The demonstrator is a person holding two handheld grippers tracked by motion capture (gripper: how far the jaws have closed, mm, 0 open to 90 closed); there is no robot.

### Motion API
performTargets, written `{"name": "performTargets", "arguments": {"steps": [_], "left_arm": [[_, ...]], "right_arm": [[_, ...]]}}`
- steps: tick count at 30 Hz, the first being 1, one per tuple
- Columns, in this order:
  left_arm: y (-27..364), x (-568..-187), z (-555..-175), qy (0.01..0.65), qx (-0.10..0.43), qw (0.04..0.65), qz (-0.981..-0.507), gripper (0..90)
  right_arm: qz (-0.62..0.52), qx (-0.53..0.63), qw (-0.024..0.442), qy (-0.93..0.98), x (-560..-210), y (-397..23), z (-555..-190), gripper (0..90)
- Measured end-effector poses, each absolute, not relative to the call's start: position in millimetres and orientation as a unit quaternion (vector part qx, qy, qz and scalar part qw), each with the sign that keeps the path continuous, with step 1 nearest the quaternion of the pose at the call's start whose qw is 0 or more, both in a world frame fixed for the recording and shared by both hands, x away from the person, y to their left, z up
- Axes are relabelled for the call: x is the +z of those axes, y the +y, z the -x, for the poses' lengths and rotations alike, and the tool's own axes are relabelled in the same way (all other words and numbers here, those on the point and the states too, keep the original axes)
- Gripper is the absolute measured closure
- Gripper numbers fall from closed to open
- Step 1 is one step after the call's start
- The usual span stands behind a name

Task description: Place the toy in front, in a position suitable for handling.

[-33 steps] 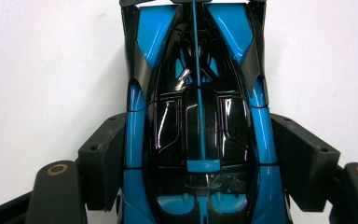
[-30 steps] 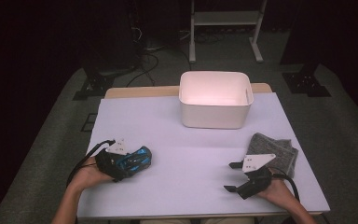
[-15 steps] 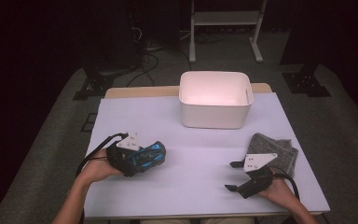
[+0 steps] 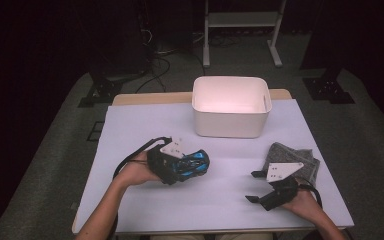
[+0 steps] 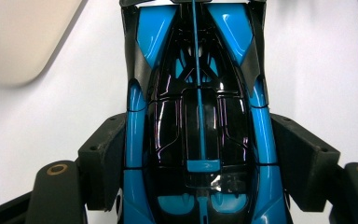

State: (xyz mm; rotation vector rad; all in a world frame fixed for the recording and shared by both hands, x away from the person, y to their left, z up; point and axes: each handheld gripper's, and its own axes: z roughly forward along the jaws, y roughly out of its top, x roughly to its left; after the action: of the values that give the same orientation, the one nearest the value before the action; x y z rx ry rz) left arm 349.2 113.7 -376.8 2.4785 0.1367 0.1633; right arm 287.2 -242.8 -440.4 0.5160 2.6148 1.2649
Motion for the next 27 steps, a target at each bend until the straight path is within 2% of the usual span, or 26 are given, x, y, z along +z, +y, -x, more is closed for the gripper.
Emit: {"name": "performTargets", "arguments": {"steps": [15,27], "left_arm": [[43,-399,-339,-0.01,0.033,0.295,-0.955,26.0],[13,-420,-333,-0.018,0.013,0.287,-0.958,26.0]], "right_arm": [[-0.188,0.444,0.11,0.869,-427,-272,-284,17.2],[-0.202,0.448,0.118,0.863,-425,-286,-285,17.2]]}}
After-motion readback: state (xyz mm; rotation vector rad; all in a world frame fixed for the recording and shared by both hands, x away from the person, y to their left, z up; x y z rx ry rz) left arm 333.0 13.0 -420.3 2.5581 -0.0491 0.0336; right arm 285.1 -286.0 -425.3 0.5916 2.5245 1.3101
